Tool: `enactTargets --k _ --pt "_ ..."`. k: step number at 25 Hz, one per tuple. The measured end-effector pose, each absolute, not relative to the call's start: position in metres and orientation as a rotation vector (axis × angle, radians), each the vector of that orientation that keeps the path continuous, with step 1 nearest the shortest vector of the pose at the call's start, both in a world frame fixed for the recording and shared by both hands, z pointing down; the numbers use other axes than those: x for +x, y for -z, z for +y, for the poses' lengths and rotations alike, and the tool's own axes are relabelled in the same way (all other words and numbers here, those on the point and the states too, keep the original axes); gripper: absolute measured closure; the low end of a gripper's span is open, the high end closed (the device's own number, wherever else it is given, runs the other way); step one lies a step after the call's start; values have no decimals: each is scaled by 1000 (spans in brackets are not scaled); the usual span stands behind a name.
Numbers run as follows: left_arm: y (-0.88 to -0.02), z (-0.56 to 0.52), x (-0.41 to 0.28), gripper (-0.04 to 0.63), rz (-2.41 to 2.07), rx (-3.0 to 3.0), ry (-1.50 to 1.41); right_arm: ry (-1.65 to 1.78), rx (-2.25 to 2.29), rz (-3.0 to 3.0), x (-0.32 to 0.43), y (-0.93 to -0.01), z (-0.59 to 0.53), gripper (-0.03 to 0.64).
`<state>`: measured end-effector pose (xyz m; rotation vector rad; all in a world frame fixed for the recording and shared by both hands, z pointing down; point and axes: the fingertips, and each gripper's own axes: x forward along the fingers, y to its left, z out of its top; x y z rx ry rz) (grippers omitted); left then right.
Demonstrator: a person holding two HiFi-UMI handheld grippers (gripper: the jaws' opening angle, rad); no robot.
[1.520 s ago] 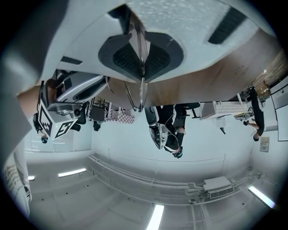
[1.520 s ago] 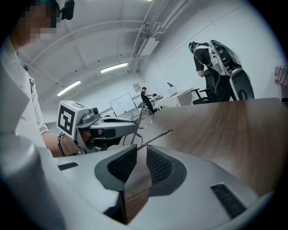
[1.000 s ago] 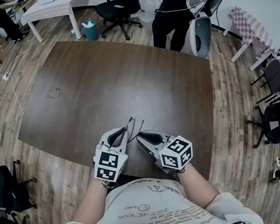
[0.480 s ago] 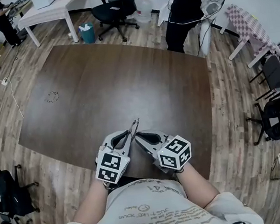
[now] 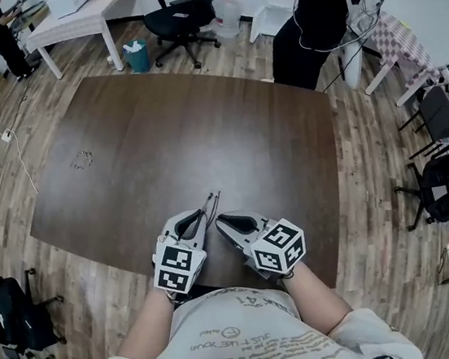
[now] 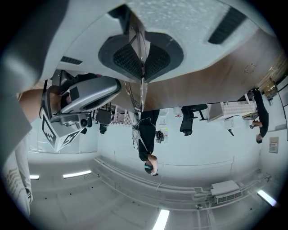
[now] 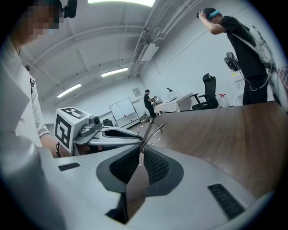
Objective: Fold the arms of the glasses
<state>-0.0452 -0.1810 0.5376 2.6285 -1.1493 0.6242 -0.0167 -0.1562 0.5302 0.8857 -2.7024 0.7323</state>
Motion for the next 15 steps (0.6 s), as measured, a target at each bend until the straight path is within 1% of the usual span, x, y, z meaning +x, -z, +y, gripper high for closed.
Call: enactTargets --k 4,15 --pt "-549 -190 -52 565 -1188 2572 -647 -735 902 -2701 -10 -532 -157 575" --pt "-579 -222 -75 563 -1304 2466 -831 -712 1031 -2632 12 -537 -163 592"
